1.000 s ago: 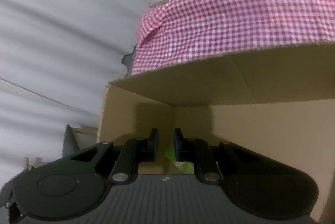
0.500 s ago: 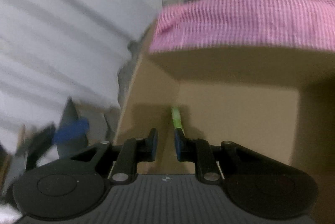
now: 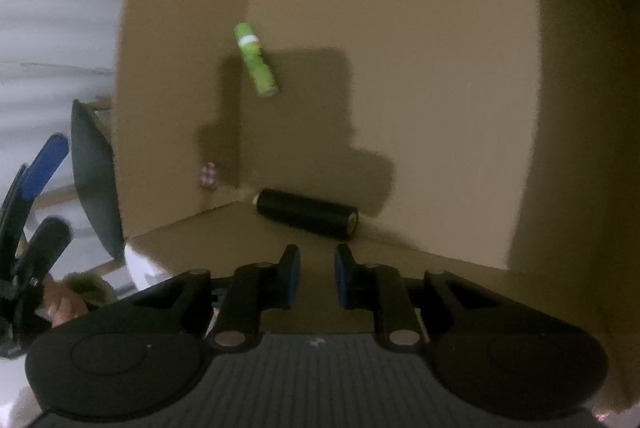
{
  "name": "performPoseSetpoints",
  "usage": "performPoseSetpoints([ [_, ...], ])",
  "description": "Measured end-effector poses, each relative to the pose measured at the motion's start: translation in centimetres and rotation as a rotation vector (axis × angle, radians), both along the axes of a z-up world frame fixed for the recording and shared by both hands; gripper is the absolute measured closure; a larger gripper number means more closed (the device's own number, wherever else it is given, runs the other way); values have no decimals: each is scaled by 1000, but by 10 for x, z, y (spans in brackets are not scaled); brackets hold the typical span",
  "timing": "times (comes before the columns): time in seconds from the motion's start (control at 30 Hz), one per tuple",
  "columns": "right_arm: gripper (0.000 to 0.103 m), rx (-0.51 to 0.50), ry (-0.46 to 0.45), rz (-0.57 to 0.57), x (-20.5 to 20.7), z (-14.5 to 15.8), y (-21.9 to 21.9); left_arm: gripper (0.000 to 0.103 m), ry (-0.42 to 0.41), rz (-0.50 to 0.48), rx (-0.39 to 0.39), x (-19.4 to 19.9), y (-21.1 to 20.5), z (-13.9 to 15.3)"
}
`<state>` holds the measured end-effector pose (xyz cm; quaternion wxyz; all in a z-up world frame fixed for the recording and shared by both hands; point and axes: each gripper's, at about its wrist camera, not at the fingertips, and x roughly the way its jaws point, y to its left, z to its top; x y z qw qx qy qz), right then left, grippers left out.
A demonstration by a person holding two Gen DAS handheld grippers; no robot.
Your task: Organize rigid objects
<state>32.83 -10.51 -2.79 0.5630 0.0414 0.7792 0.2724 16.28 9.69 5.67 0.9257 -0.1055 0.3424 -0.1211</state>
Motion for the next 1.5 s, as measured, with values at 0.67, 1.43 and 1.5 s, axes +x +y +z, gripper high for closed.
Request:
performPoseSetpoints([
  [0.67,47,182,34,-127,38,-28,29,26,4,69,-7,-6,19,-3],
  [1.43,80,157,-68,-35,34,-15,56,26,12,95,-7,-12,22,-3],
  [1.5,80,160,-94,-23,32,-13,56,26,11,95,-6,-12,22,-3],
])
